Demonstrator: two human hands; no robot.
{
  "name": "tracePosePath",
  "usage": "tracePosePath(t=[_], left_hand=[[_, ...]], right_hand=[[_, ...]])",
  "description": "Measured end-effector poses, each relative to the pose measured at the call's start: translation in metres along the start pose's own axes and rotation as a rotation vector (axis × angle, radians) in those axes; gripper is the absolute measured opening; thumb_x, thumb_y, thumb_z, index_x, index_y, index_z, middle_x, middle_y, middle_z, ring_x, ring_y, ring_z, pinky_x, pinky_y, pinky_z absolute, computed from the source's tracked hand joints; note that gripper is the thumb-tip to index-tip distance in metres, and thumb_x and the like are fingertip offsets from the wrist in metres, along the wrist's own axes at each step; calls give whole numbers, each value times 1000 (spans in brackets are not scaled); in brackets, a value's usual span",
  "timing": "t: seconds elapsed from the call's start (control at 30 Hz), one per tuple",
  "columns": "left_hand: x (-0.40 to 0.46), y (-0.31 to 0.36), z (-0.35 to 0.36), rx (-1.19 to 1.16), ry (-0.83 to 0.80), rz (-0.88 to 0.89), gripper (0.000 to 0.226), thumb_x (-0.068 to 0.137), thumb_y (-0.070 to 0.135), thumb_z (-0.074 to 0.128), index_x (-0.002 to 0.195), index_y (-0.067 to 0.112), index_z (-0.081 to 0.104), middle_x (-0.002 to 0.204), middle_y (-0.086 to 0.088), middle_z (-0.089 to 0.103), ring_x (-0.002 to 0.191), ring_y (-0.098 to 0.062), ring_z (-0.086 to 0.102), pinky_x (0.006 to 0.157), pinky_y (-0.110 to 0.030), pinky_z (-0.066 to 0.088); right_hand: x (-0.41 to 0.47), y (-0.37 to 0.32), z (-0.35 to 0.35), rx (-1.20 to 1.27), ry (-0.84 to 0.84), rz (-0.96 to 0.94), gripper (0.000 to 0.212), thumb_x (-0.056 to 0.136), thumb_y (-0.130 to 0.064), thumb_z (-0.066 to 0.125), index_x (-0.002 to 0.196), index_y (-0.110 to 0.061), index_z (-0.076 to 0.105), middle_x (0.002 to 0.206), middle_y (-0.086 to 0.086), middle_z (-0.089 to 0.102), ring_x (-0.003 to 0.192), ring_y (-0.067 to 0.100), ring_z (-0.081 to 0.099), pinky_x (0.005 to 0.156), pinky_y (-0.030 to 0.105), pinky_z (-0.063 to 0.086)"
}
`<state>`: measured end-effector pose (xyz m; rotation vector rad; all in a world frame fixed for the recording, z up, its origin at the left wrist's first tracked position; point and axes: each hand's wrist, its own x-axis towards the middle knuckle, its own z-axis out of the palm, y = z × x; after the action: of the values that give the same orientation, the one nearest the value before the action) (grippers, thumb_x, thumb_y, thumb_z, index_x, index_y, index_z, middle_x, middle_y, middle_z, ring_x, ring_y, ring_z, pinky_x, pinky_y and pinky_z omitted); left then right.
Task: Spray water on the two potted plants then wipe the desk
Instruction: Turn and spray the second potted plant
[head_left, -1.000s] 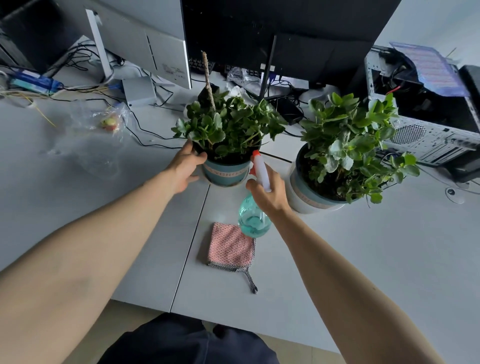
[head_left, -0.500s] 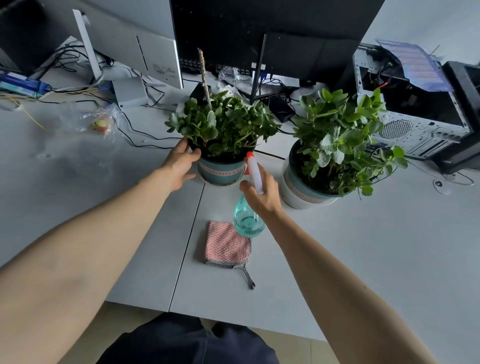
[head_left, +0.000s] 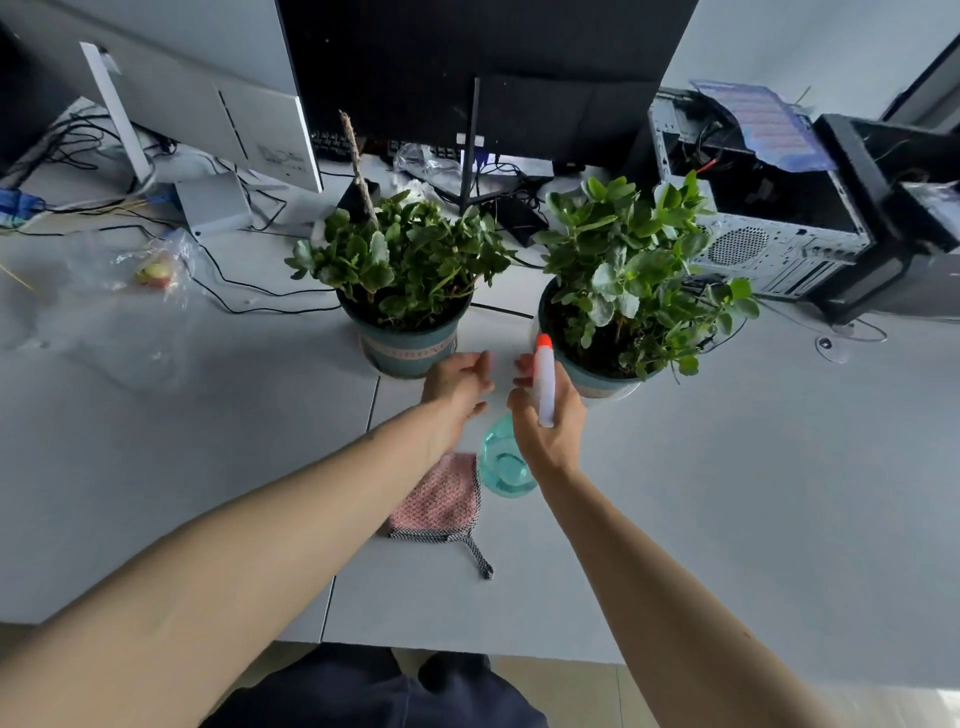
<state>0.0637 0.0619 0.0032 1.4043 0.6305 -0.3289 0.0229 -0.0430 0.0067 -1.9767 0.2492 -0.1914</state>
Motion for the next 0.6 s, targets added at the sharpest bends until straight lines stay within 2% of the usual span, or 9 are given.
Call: tracePosePath(t=[0.07,0.17,0.23,0.33,0.43,0.5,0.6], left_hand=[[-3,8,21,111,-126,113,21,94,20,54,113,17,62,94,4,64,94,-19,58,78,-37,51],[-8,21,49,185,-241,92,58,90,29,59,142,14,37,123,-4,59,108,-23,57,87,-40,54],[-9,23,62,237,-231,72,54,88,27,61,137,16,41,133,-7,57,109,-28,59,93,-47,54],[-8,22,75,259,-168,105,47,86,20,63,131,16,49,128,-11,61,111,-33,62,94,-47,53],[-4,22,81,196,-162,57,47,88,12,58,133,18,46,115,-11,65,93,-30,69,86,-46,57],[-3,25,83,144,-183,16,47,90,4,53,133,20,45,115,-12,66,83,-29,71,82,-43,59],[0,31,81,133,-188,8,42,91,-2,47,127,20,48,111,-12,65,85,-33,72,83,-44,59]], right_hand=[[-3,8,-10,13,72,33,35,69,-17,53,103,-12,63,92,6,72,81,28,66,73,49,57],[-7,17,-25,6,150,63,37,69,-18,53,104,-10,62,82,2,66,73,26,62,66,43,55],[-8,22,-32,-8,178,90,35,69,-17,52,102,-12,62,82,2,67,73,26,63,68,44,56],[-7,26,-38,-15,213,180,26,70,-20,53,94,-15,62,84,7,69,76,31,64,72,52,56],[-3,22,-40,-63,202,268,35,71,-28,49,97,-9,62,87,18,68,80,40,63,73,56,54],[-1,17,-40,-96,187,318,41,70,-30,46,99,-6,62,87,19,66,84,41,62,75,55,54],[2,13,-40,-151,162,367,37,71,-30,44,95,-7,61,82,14,62,83,38,59,77,49,52]])
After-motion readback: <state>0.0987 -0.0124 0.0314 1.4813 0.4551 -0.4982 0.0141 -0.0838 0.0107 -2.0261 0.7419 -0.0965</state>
